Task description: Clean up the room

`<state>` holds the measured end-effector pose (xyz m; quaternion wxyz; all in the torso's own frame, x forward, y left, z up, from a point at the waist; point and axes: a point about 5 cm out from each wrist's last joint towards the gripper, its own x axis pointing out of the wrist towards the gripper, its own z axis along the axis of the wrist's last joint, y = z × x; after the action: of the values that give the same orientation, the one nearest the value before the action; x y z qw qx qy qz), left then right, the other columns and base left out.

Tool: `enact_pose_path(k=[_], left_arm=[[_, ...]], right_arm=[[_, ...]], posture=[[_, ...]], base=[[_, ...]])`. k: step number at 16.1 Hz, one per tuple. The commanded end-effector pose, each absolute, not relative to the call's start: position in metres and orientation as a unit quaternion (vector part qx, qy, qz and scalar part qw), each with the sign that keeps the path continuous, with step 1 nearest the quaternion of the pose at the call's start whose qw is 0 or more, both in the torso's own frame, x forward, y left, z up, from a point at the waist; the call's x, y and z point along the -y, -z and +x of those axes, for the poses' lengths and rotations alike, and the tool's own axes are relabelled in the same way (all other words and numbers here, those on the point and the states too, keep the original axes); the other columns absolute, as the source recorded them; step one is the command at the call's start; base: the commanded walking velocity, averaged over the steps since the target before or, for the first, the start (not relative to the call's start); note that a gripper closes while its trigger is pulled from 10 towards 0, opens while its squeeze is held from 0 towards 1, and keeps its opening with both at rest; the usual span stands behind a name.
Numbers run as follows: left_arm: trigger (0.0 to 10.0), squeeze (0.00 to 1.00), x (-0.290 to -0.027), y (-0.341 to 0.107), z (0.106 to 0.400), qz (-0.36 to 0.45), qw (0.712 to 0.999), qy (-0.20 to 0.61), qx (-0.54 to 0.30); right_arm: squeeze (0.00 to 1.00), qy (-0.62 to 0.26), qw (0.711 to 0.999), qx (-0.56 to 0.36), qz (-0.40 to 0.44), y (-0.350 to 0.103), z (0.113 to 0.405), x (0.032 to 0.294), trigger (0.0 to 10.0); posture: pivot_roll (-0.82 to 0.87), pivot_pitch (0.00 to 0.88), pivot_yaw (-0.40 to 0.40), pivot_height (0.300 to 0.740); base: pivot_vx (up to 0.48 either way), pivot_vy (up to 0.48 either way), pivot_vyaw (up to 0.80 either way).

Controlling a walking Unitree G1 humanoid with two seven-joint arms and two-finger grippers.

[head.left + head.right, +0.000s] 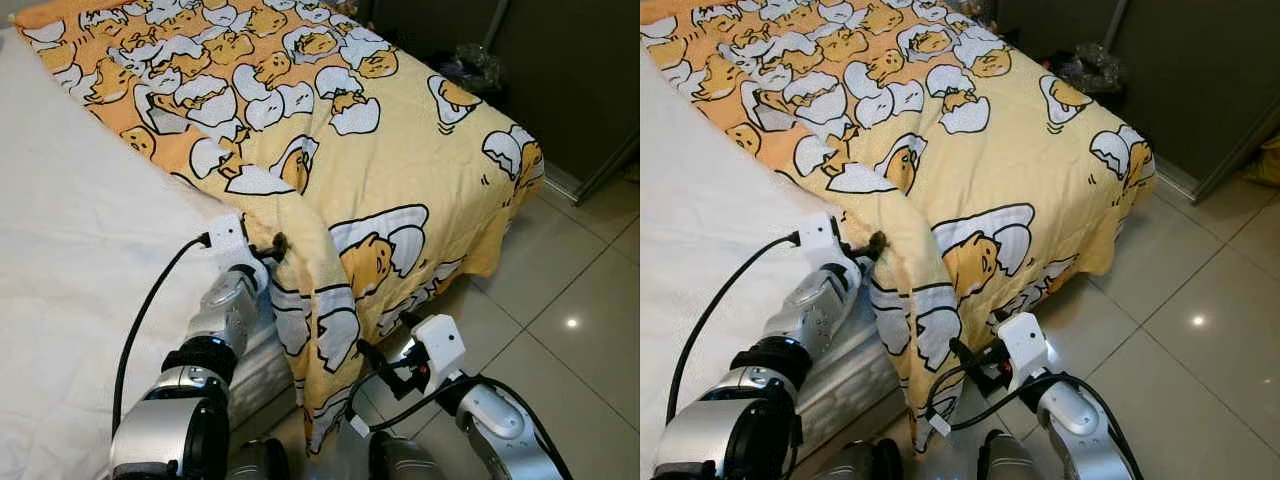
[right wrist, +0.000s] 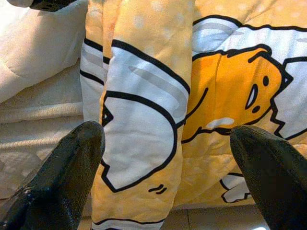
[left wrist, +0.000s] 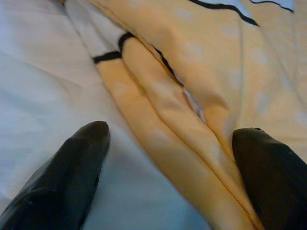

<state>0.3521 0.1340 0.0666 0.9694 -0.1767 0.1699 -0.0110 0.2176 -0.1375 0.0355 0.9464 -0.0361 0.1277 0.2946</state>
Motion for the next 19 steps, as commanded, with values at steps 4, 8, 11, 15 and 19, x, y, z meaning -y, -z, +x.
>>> enact_pose_path(k=[4,8,11,15,19], left_arm=[[10.0,0.00,-0.110,-0.074,0.354,-0.243,0.952,0.080,-0.168],[10.0,0.00,-0.085,-0.071,0.348,-0.245,0.942,0.141,-0.182],[10.0,0.00,-0.080,-0.052,0.339,-0.286,0.919,0.122,-0.241],[0.0,0.00,-0.064,-0.069,0.344,-0.330,0.909,0.161,-0.194],[0.0,0.00,-0.054,-0.092,0.351,-0.343,0.905,0.214,-0.133]], right_arm=[[0.00,-0.297,0.946,-0.125,-0.038,-0.038,0.217,0.138,10.0],[0.00,-0.300,0.945,-0.125,-0.039,-0.040,0.218,0.136,10.0],[0.00,-0.302,0.944,-0.128,-0.038,-0.040,0.216,0.135,10.0],[0.00,-0.299,0.945,-0.130,-0.037,-0.040,0.216,0.137,10.0],[0.00,-0.298,0.945,-0.131,-0.036,-0.040,0.215,0.137,10.0]], posture=[[-0.24,0.116,0.047,0.731],[-0.24,0.117,0.048,0.731],[-0.25,0.125,0.047,0.731],[-0.26,0.131,0.049,0.731],[-0.25,0.137,0.051,0.731]], base=[[0.000,0.000,0.00],[0.000,0.000,0.00],[0.000,0.000,0.00],[0.000,0.000,0.00],[0.000,0.000,0.00]])
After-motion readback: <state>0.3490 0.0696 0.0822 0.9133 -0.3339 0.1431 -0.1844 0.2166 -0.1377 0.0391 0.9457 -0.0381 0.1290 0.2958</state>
